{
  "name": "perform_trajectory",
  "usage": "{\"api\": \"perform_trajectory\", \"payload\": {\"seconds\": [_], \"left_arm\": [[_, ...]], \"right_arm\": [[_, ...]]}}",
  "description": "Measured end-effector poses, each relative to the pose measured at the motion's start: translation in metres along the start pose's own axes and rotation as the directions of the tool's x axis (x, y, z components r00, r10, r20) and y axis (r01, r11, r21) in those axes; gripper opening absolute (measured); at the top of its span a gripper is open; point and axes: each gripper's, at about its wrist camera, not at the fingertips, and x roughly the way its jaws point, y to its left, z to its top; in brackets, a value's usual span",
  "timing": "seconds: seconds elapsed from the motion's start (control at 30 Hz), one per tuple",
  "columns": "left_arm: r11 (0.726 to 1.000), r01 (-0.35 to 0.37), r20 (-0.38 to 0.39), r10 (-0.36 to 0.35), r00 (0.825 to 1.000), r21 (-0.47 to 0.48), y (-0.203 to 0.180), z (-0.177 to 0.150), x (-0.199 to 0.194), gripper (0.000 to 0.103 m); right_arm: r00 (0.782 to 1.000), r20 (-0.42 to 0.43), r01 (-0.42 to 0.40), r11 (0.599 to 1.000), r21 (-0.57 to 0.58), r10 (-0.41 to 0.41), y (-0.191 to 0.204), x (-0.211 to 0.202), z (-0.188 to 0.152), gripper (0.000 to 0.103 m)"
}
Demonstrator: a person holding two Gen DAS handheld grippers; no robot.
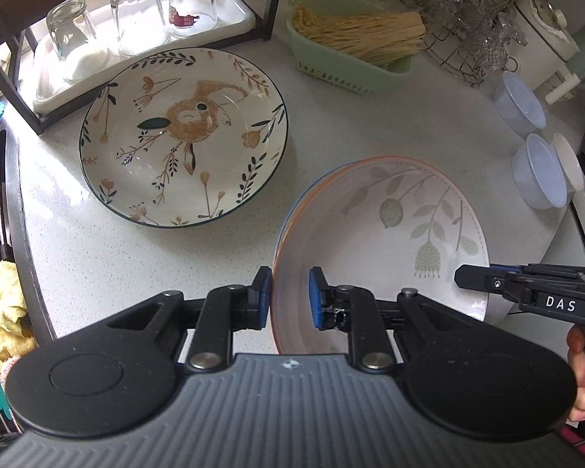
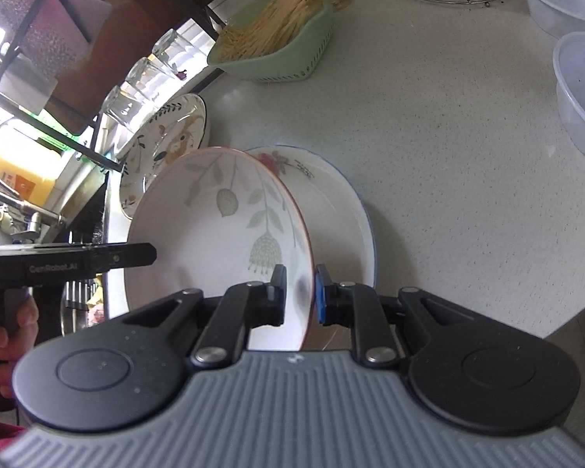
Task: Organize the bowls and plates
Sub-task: 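Carry the leaf-pattern plate with both grippers over the rose-pattern plate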
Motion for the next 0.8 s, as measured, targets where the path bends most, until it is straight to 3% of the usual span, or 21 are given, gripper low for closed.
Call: {"api": "perform_trajectory", "payload": {"seconds": [0.3, 0.8], "left_arm": [[1.0, 0.004, -0.024, -0.004, 1.0, 0.017, -0.007, 0.004, 0.01, 0.023], [0.99, -0.086, -0.034, 0.09, 0.995, 0.113, -0.023, 0.008, 0.019, 0.023]], "right_arm": [[0.999, 0.01, 0.045, 0.999, 0.003, -0.045, -0.005, 0.005, 0.002, 0.018], [0.994, 0.055, 0.092, 0.995, -0.041, -0.09, -0.001, 0.015, 0.001, 0.018]]}}
